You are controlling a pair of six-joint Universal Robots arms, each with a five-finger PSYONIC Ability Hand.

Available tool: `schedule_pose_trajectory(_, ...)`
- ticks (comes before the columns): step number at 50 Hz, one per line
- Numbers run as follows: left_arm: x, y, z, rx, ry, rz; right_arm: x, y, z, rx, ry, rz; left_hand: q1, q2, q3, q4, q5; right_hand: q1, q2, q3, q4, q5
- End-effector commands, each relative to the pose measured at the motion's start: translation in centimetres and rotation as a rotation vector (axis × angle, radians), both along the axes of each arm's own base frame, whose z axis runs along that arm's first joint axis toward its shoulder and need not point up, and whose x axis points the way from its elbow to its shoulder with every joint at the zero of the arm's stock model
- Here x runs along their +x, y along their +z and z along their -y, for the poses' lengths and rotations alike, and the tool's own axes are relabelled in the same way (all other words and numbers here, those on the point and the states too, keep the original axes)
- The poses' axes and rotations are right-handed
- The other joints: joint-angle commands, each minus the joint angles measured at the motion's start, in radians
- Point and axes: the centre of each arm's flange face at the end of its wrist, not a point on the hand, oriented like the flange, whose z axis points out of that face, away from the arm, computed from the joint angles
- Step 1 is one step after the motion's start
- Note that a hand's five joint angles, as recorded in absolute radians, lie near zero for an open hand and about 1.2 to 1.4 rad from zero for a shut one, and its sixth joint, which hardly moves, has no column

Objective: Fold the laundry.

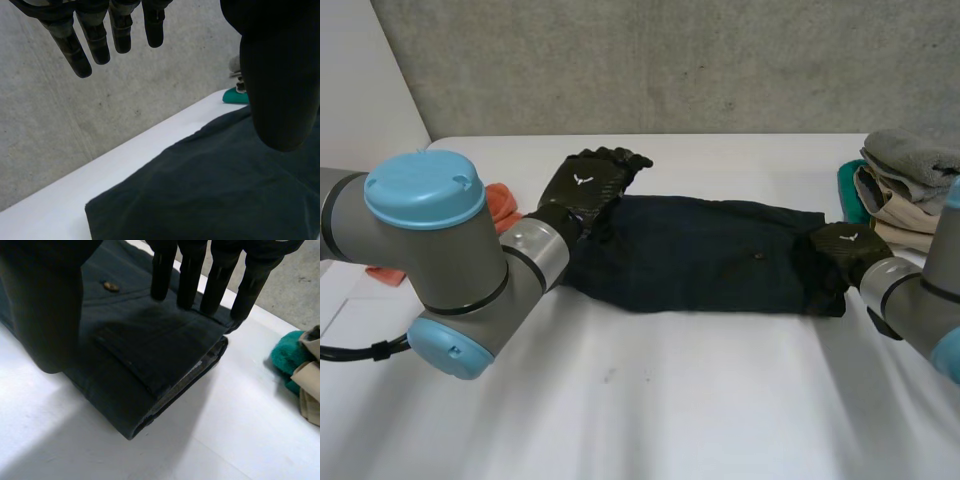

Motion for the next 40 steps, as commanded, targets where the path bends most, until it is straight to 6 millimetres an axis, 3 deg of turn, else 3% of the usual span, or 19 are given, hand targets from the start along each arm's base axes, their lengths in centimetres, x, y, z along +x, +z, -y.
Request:
schedule_pose_trajectory(1,0.1,-0.2,0.2,-0.002,0.007,0.006,0.1,-2.3,1.2,-0.022,-0.006,-0.029,-0.015,-0.028,-0.034,-0.025,-0.044,0.939,0.951,0.94,0.944,0.933)
schedule_pose_trajectory(6,0.1,0.0,0.2,-0.003,0.01,0.005,-1.1,-1.3,1.3,-0.077,-0.071,-0.078,-0.018,-0.031,-0.037,-0.028,-0.047,0.939,0.951,0.94,0.944,0.933)
schedule_pose_trajectory(11,0.6,1.2,0.0,-0.023,0.016,-0.007,-3.8,4.2,1.1,-0.262,-0.094,-0.241,-0.018,-0.031,-0.037,-0.028,-0.047,0.939,0.951,0.94,0.944,0.933)
schedule_pose_trajectory(18,1.5,2.7,-0.5,-0.046,0.025,-0.024,-3.3,4.2,1.4,-0.385,0.04,-0.581,-0.019,-0.032,-0.038,-0.029,-0.048,0.939,0.951,0.94,0.944,0.933)
schedule_pose_trajectory(21,1.9,2.8,-0.5,-0.045,0.033,-0.023,1.6,3.9,0.1,-0.526,0.221,-0.644,-0.019,-0.032,-0.038,-0.029,-0.048,0.939,0.951,0.94,0.944,0.933)
schedule_pose_trajectory(22,2.0,2.8,-0.4,-0.045,0.038,-0.023,5.5,3.9,-1.6,-0.633,0.354,-0.626,-0.019,-0.032,-0.038,-0.029,-0.048,0.939,0.951,0.94,0.944,0.933)
schedule_pose_trajectory(25,2.2,2.9,-0.2,-0.049,0.05,-0.025,10.4,3.7,-4.7,-0.785,0.555,-0.555,-0.019,-0.032,-0.038,-0.029,-0.048,0.939,0.951,0.94,0.944,0.933)
schedule_pose_trajectory(26,2.2,2.9,-0.2,-0.05,0.053,-0.024,12.7,3.1,-6.6,-0.845,0.674,-0.499,-0.019,-0.032,-0.038,-0.029,-0.048,0.939,0.951,0.94,0.944,0.933)
schedule_pose_trajectory(31,2.6,3.1,0.4,-0.058,0.073,-0.029,15.5,-1.8,-9.9,-0.817,0.923,-0.419,-0.019,-0.032,-0.038,-0.029,-0.048,0.939,0.951,0.94,0.944,0.933)
schedule_pose_trajectory(33,2.8,3.3,0.7,-0.065,0.079,-0.034,15.9,-2.7,-10.7,-0.792,0.957,-0.413,-0.018,-0.031,-0.037,-0.028,-0.047,0.517,0.529,0.518,0.522,0.511)
schedule_pose_trajectory(34,2.8,3.4,0.8,-0.067,0.082,-0.036,16.4,-2.5,-11.1,-0.789,0.963,-0.412,-0.018,-0.031,-0.037,-0.028,-0.047,-0.096,-0.084,-0.095,-0.091,-0.102)
schedule_pose_trajectory(35,2.9,3.5,0.9,-0.069,0.085,-0.038,16.5,-2.3,-11.2,-0.781,0.961,-0.404,-0.018,-0.031,-0.037,-0.028,-0.047,-0.283,-0.27,-0.282,-0.278,-0.289)
schedule_pose_trajectory(40,3.1,4.9,2.0,-0.1,0.121,-0.08,15.9,0.6,-10.3,-0.714,0.826,-0.311,-0.015,-0.028,-0.034,-0.025,-0.044,-0.283,-0.27,-0.282,-0.278,-0.289)
